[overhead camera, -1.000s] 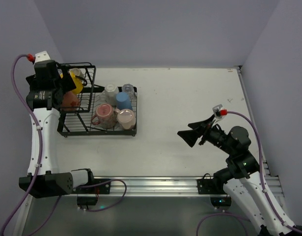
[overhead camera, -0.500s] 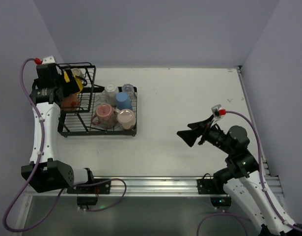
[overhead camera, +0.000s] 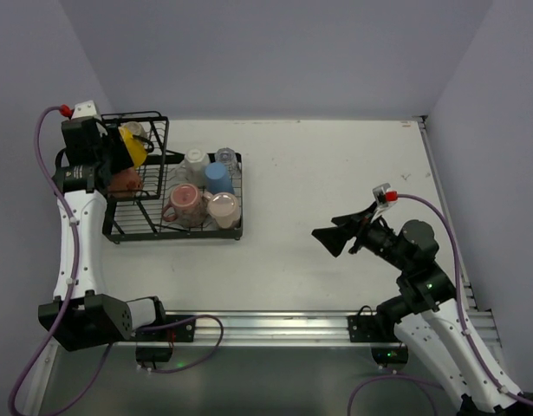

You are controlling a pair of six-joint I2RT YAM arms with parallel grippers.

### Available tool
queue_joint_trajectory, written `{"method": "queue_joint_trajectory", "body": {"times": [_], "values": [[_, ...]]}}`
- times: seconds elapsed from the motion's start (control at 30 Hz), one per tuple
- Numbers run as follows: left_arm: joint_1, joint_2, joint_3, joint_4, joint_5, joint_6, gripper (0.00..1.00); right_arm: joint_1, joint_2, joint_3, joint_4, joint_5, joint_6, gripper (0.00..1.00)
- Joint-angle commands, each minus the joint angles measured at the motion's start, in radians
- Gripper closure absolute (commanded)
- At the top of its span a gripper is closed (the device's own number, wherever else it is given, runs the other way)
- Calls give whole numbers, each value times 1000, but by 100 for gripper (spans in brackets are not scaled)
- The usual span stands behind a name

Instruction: Unload the cups from the dish rack

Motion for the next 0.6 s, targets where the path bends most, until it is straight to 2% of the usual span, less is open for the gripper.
{"method": "queue_joint_trajectory", "body": {"times": [0.0, 0.07, 0.4, 0.57], "values": [[-3, -38, 35, -10, 32, -38, 93, 5, 16, 19, 0, 26, -18, 1], [-3, -38, 30, -10, 31, -35, 100, 7, 21, 23, -3, 26, -18, 1], [-3, -82, 110, 1, 55, -73, 100, 33, 87, 80, 37, 6, 45, 1], [-3, -88, 125, -4, 54, -76, 100, 105, 151, 114, 94, 14, 88, 1]]}}
